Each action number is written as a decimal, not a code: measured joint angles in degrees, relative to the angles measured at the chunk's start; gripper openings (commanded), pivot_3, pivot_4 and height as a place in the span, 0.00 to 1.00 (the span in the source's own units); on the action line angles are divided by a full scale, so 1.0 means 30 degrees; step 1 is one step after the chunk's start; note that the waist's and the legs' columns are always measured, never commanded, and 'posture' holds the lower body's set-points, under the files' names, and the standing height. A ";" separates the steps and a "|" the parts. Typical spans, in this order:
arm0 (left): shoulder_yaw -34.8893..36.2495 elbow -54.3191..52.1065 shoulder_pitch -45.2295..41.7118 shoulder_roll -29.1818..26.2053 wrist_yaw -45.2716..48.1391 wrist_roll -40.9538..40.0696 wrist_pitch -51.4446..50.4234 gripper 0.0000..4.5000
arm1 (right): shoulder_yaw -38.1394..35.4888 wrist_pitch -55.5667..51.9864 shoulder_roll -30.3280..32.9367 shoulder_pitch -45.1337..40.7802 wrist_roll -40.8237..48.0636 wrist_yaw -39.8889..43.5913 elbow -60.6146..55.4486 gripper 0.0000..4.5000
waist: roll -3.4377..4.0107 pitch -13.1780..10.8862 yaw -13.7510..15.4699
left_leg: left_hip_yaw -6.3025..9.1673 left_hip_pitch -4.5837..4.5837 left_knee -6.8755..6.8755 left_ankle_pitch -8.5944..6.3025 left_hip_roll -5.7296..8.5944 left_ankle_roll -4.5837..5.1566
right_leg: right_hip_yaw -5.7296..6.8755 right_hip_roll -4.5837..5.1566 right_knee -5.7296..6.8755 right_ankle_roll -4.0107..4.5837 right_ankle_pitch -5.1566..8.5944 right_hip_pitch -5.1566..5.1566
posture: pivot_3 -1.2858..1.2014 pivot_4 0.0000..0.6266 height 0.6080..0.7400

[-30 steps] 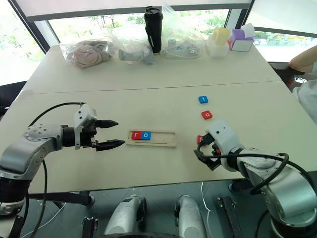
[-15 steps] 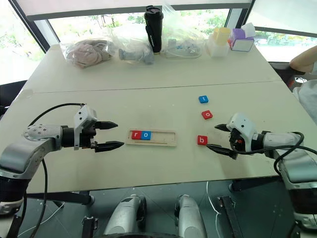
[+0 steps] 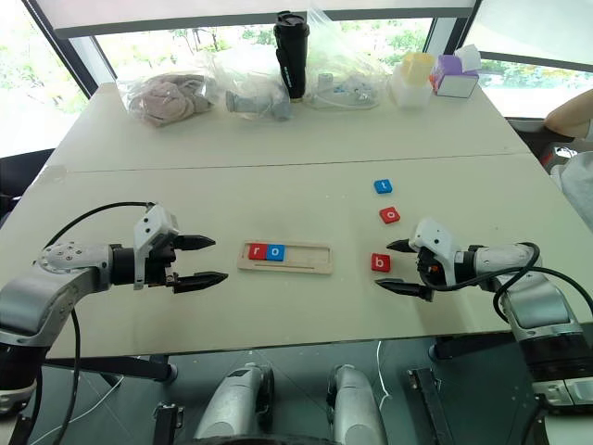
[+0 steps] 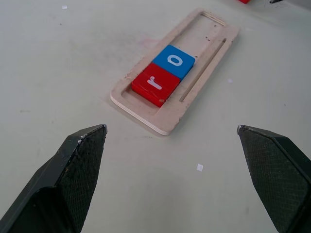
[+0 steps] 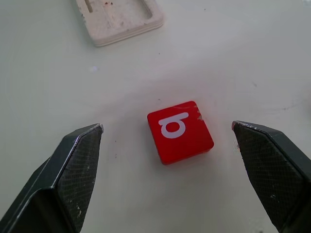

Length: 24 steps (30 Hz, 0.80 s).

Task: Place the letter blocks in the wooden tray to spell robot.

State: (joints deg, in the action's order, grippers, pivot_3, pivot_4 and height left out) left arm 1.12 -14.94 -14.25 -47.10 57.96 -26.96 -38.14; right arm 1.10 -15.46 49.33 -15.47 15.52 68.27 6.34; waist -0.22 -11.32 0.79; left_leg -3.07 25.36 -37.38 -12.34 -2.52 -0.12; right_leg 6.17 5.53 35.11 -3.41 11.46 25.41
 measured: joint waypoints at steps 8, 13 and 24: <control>0.0011 -0.0274 0.0008 0.0000 -0.0204 0.0001 -0.0020 1.00 | 0.0299 0.0352 -0.0314 -0.0927 -0.0704 -0.0109 0.1399 0.26 | 0.0000 0.0000 -0.0006 | -0.0005 -0.0003 -0.0007 0.0009 0.0002 -0.0011 | 0.0000 -0.0002 0.0020 0.0000 -0.0004 0.0000 | 0.52 0.24 1.00; 0.0025 -0.0274 0.0131 0.0000 -0.0228 0.0004 -0.0014 1.00 | 0.0240 -0.0258 -0.0338 -0.1161 -0.0339 0.0104 0.1080 0.26 | 0.0001 0.0000 0.0003 | -0.0004 -0.0003 -0.0012 0.0013 0.0000 -0.0019 | -0.0001 -0.0001 0.0028 0.0001 -0.0005 0.0000 | 0.52 0.24 1.00; 0.0061 -0.0279 0.0173 -0.0051 -0.0132 -0.0006 -0.0008 1.00 | 0.1844 -0.4155 -0.1208 -0.4316 0.0395 -0.0304 -0.3764 0.26 | 0.0000 0.0001 -0.0031 | 0.0008 -0.0015 -0.0021 0.0017 -0.0022 -0.0027 | 0.0001 -0.0015 0.0049 0.0023 -0.0016 0.0003 | 0.52 0.24 1.00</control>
State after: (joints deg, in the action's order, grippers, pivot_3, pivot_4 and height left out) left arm 1.30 -15.77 -13.73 -47.26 57.56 -26.98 -38.17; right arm 6.64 -27.92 45.71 -28.42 16.70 67.35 -4.95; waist -0.22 -11.31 0.70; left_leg -3.05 25.32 -37.44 -12.29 -2.59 -0.20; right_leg 6.17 5.48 35.26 -3.34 11.41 25.42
